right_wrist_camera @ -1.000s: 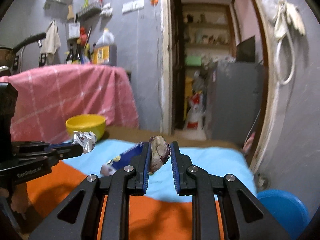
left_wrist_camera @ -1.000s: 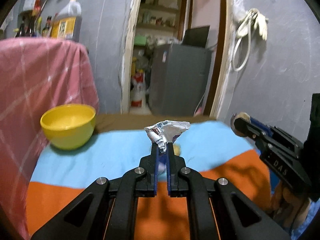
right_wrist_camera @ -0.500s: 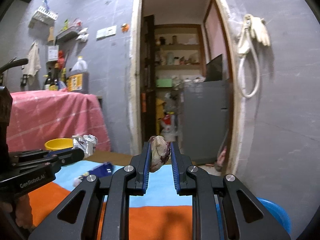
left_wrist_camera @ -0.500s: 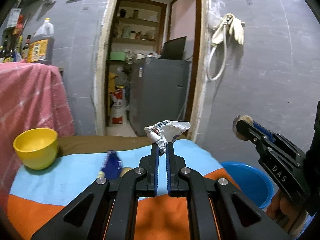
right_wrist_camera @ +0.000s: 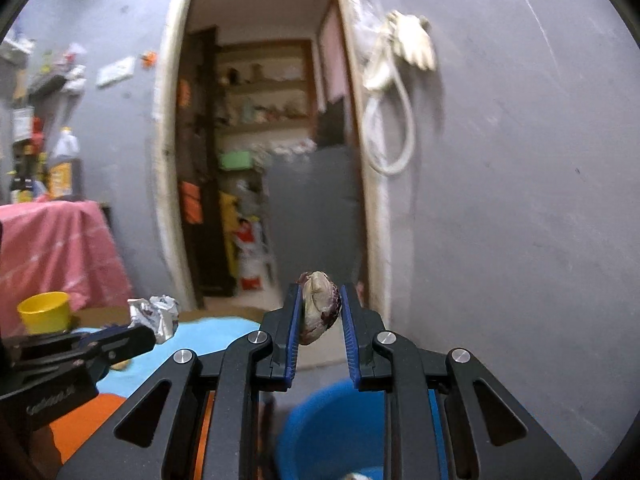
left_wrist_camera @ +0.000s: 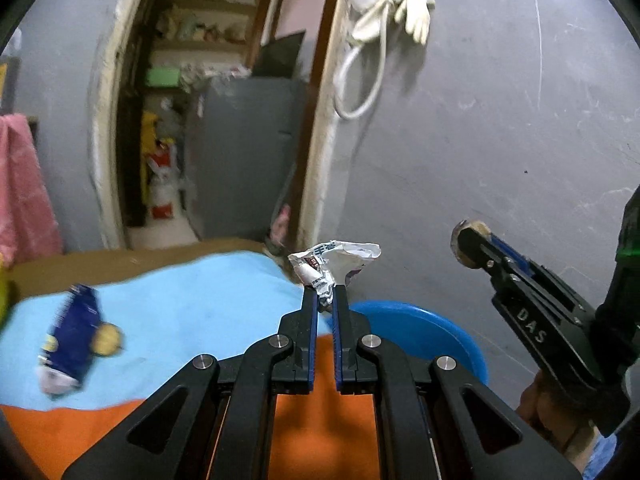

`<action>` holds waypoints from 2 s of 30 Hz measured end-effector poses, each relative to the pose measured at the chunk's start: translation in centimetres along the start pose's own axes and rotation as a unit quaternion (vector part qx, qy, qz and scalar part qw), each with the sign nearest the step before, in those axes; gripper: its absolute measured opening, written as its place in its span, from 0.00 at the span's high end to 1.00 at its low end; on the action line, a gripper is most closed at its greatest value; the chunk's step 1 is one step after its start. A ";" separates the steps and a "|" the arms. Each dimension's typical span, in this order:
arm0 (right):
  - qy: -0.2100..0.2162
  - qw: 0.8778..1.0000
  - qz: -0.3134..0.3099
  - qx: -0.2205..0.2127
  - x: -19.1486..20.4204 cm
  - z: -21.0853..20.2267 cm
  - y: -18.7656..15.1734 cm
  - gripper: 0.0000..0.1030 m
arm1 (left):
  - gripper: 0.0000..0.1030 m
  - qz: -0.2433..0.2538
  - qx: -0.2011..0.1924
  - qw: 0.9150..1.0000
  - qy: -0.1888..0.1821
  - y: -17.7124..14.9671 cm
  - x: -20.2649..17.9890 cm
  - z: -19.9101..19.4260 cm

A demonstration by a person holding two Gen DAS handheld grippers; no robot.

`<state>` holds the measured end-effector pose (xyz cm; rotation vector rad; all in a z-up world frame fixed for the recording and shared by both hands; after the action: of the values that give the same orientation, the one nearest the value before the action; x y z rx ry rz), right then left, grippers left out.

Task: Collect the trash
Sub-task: 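Lift both items over the blue basin and open both tools to drop them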

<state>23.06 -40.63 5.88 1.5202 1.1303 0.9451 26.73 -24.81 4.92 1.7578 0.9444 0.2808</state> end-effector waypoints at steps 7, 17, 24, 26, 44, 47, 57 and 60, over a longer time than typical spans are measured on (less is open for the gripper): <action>-0.047 0.997 0.004 0.058 -3.5 1.6 -1.5 0.83 | 0.96 -0.015 0.044 0.999 -0.026 -0.9 -1.0 4.0; -0.064 0.993 0.010 0.097 -5.6 2.5 -2.7 0.83 | 0.95 -0.026 0.119 0.991 -0.059 -2.7 -1.4 8.8; -0.067 0.988 0.011 0.139 -6.3 3.9 -3.7 0.83 | 0.95 -0.027 0.158 0.984 -0.077 -4.1 -1.7 10.9; -0.066 0.987 0.013 0.149 -6.4 4.2 -3.9 0.83 | 0.95 -0.029 0.166 0.983 -0.078 -4.4 -1.6 11.2; -0.077 0.981 0.025 0.177 -7.5 5.2 -4.5 0.72 | 0.91 -0.014 0.180 0.981 -0.073 -5.3 -2.4 11.2; -0.079 0.980 0.030 0.178 -7.8 5.3 -4.6 0.71 | 0.90 -0.011 0.180 0.981 -0.075 -5.3 -2.5 11.1; -0.085 0.982 0.041 0.165 -8.4 4.9 -4.5 0.52 | 0.69 -0.020 0.157 0.985 -0.066 -4.8 -2.2 10.3; -0.086 0.982 0.044 0.161 -8.4 4.8 -4.4 0.49 | 0.61 -0.029 0.137 0.989 -0.052 -4.2 -1.6 9.4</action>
<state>24.49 -49.52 0.27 1.8882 1.1361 0.6953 29.37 -31.96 -2.17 1.9698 0.9919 0.0216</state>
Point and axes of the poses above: each gripper's, at about its wrist camera, not at the fingertips, and z roughly the way its jaws point, x to its left, y to its top, the point moved 2 cm from there along z, roughly the way its jaws point, and after that the axes turned 10 degrees about -y, right-handed, at the moved point
